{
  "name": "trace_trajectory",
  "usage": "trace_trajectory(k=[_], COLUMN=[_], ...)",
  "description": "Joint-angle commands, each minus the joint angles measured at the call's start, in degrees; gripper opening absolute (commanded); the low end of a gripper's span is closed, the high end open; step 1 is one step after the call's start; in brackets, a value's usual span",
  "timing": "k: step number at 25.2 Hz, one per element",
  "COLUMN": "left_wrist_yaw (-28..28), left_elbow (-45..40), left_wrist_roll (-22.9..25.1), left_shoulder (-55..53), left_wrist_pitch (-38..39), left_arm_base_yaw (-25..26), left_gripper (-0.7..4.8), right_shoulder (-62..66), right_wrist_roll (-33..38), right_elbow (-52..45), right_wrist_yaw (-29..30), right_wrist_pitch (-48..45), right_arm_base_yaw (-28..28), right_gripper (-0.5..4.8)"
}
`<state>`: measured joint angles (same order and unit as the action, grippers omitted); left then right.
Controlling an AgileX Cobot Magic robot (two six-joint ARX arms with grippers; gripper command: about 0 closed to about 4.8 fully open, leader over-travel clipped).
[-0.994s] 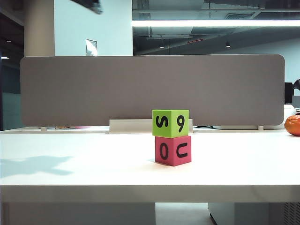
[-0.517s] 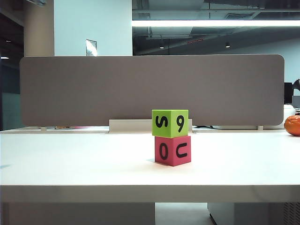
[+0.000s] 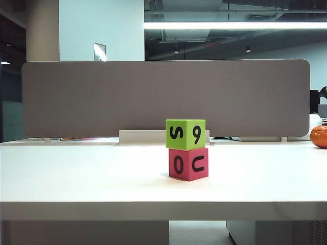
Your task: Stack one letter block on top of another letter block.
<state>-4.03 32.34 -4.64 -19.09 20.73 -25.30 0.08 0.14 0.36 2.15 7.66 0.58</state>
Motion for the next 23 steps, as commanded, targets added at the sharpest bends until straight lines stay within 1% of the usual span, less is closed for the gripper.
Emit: trace_trajectory(k=[1,4,5,6,7,8,9,10,11,13,14,16,18,20,23], left_wrist_yaw=[0.20,0.20,0.15,-0.46,-1.75,-5.60,-7.48,-12.13,-13.73,-10.97,-6.34,0.13,4.13,5.75,5.75], left_elbow=[0.00,0.00,0.00,0.00,-0.02,-0.48,-0.96,-2.86,-4.33,-9.38,-13.00,-16.79,-19.76,-21.79,-24.30], left_wrist_roll=[-0.15,-0.13,1.03,3.28,4.98,6.60,6.84,6.80,6.78,5.88,5.22,5.07,5.07,5.05,5.03], left_shoulder=[1.79,1.86,1.88,1.86,1.86,1.84,1.86,1.88,1.90,1.90,1.92,1.92,1.95,2.21,4.35], left_wrist_pitch=[2.21,2.36,2.40,2.40,2.56,2.32,2.12,0.61,-0.85,-6.67,-11.72,-17.25,-21.68,-24.76,-27.04], left_arm_base_yaw=[0.00,0.00,0.00,0.02,0.02,0.02,0.02,0.39,1.51,7.37,11.50,15.52,18.71,20.85,23.21], left_gripper=[-0.05,-0.05,-0.05,-0.05,-0.05,-0.05,-0.05,-0.05,-0.05,-0.05,-0.05,-0.05,-0.05,-0.05,-0.05], right_shoulder=[-0.09,-0.09,-0.09,-0.09,-0.09,-0.09,-0.09,-0.09,-0.09,-0.09,-0.09,-0.09,-0.09,-0.09,-0.09], right_wrist_roll=[-0.20,-0.20,-0.20,-0.20,-0.20,-0.20,-0.20,-0.20,-0.20,-0.20,-0.20,-0.20,-0.20,-0.20,-0.20], right_elbow=[-0.33,-0.33,-0.33,-0.33,-0.33,-0.33,-0.33,-0.33,-0.33,-0.33,-0.33,-0.33,-0.33,-0.33,-0.33], right_wrist_yaw=[-0.09,-0.09,-0.09,-0.09,-0.09,-0.09,-0.09,-0.09,-0.09,-0.09,-0.09,-0.09,-0.09,-0.09,-0.09], right_wrist_pitch=[-0.55,-0.55,-0.52,-0.55,-0.55,-0.55,-0.55,-0.55,-0.55,-0.55,-0.52,-0.55,-0.55,-0.55,-0.55], right_arm_base_yaw=[0.00,0.00,0.00,0.00,0.02,0.02,0.02,0.00,0.00,0.02,0.02,0.02,0.02,0.02,0.02], right_gripper=[-0.01,-0.01,-0.01,-0.01,-0.01,-0.01,-0.01,-0.01,-0.01,-0.01,-0.01,-0.01,-0.01,-0.01,-0.01])
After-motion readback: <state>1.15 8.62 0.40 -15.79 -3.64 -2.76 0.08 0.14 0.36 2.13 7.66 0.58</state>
